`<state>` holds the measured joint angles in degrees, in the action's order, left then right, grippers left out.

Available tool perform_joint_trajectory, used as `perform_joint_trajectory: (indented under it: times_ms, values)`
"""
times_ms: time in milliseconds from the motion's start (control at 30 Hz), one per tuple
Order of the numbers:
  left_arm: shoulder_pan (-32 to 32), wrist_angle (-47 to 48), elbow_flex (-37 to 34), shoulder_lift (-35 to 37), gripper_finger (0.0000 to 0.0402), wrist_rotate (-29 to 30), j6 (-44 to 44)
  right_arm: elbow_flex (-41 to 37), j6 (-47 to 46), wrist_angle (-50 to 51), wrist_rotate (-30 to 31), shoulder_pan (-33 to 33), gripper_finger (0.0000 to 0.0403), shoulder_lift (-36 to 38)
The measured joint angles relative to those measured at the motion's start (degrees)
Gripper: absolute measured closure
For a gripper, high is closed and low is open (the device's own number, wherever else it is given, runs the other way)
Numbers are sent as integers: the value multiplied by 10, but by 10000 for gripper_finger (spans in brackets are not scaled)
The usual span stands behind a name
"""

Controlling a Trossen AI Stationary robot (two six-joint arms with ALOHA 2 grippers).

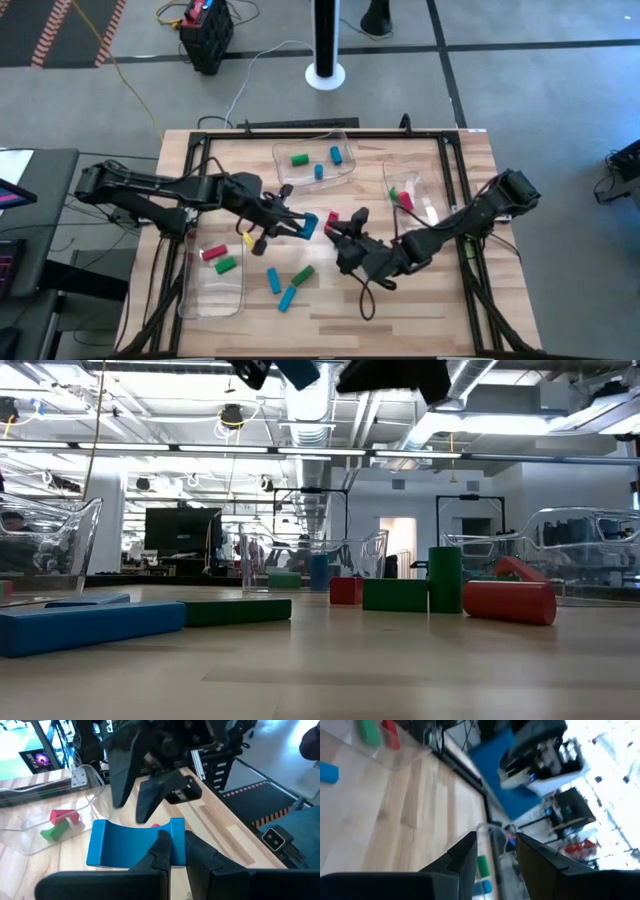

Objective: Sort blocks by size
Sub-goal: Put the blue arch block into the right transparent bin

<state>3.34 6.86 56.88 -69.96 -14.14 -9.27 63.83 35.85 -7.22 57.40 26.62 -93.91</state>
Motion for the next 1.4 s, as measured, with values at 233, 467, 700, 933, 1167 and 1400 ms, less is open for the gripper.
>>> perform_joint_trajectory:
  times_ms: [233, 467, 700, 933, 1167, 1400]
  values:
    - [-12, -4, 0, 0, 377, -26, 2, 0, 76, -69, 13, 12, 238, 0]
    - [-27, -10, 0, 0, 377, -55, 14, 0, 83, -72, -36, 6, 238, 0]
    - [-29, -17, 0, -4, 376, -73, 24, 0, 121, -118, -49, 2, 238, -2]
    - [-29, -32, 0, -4, 376, -82, 35, 0, 122, -118, -111, -9, 238, -2]
    - [-29, -30, 0, -4, 376, -92, 44, 0, 126, -130, -120, -13, 238, -2]
    - [-29, -37, 0, -4, 376, -97, 47, 0, 126, -131, -150, -20, 238, -2]
